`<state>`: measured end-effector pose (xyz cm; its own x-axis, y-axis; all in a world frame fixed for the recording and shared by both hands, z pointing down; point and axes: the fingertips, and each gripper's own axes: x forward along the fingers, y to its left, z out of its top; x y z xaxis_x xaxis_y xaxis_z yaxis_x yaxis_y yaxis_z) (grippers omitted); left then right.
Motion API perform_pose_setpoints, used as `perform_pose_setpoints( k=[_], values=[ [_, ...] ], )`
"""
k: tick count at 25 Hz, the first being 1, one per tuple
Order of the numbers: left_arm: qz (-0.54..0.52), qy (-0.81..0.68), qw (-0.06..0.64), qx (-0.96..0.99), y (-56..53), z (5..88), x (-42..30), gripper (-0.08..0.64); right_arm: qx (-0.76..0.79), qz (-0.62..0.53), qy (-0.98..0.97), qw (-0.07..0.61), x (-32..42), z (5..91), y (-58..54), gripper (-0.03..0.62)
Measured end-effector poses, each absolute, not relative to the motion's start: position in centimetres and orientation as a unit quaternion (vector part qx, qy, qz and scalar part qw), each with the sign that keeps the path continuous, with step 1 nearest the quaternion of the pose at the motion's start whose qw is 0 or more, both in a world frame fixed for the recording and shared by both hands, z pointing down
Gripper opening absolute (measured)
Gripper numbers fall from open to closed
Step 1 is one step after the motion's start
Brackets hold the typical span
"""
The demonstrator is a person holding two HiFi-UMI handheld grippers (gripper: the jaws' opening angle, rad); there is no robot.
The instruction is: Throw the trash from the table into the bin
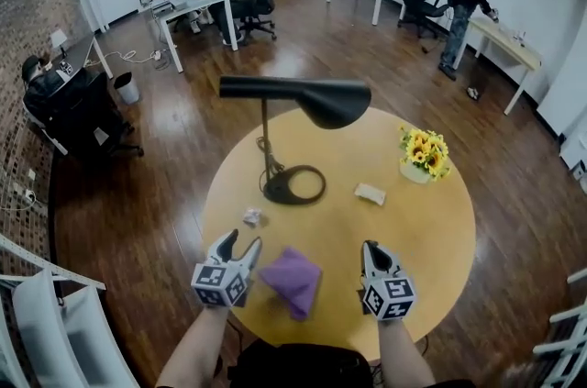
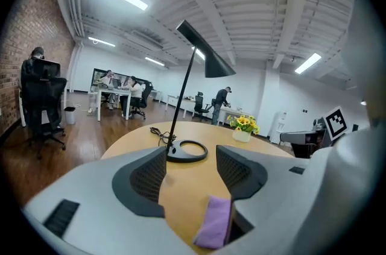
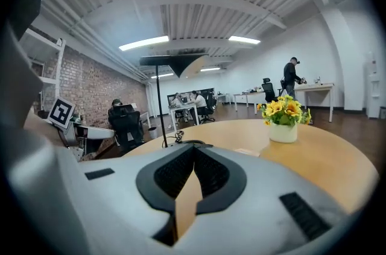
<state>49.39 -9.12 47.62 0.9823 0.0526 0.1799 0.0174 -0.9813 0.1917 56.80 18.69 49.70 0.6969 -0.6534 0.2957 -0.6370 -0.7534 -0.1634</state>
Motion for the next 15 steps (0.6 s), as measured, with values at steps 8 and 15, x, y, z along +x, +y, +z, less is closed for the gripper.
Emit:
perform_pose_setpoints(
  k=[8, 15],
  values=[
    [0.177, 0.027, 0.082, 0.98, -13.4, 54.0, 56.5, 0.284, -0.934, -0.212, 0.285, 0.021, 57.1, 52.9, 18.7, 0.002],
    [0.263, 0.032, 0.071, 0.962, -15.7, 60.5, 60.7, 0.322, -0.942, -0.239, 0.234, 0.022, 56.3, 54.2, 18.8, 0.002]
  ],
)
